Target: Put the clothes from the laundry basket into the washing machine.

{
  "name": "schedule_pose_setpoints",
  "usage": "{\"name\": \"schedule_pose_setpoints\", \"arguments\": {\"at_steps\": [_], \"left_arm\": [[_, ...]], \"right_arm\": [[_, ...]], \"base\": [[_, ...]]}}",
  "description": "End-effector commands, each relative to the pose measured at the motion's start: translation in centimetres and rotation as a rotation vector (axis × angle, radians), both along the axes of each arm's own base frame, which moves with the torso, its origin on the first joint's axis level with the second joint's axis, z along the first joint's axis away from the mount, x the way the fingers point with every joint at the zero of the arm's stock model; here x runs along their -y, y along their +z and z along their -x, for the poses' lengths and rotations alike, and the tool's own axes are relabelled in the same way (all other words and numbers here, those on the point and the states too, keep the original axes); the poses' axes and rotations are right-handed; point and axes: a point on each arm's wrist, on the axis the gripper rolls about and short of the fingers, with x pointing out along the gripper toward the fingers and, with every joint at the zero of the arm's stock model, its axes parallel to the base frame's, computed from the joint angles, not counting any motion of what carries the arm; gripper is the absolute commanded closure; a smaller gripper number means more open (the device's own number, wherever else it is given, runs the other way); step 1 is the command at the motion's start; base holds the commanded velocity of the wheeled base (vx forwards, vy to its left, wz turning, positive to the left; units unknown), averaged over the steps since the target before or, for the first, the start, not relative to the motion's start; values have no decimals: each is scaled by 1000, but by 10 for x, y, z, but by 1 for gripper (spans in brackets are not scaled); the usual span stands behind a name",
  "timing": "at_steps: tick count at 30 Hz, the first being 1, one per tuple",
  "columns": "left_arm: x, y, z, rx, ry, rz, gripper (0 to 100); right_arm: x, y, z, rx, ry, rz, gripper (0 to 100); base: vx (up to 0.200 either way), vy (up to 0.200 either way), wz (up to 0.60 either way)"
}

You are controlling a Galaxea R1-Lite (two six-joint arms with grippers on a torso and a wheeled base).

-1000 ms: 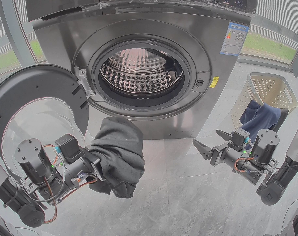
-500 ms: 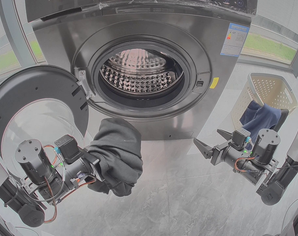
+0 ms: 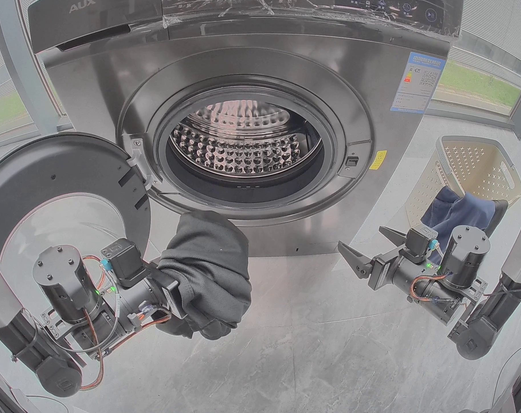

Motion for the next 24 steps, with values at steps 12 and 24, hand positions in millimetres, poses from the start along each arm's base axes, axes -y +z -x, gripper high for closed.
{"name": "schedule_pose_setpoints", "arguments": {"at_steps": [12, 24], "left_arm": [[3, -4, -3, -13, -3, -9, 100], [5, -8, -4, -22, -7, -16, 100]], "right_arm": [[0, -1, 0, -3, 2, 2, 0], [0, -1, 0, -2, 4, -1, 0]], "base": [[183, 0, 0], [0, 0, 0]]}}
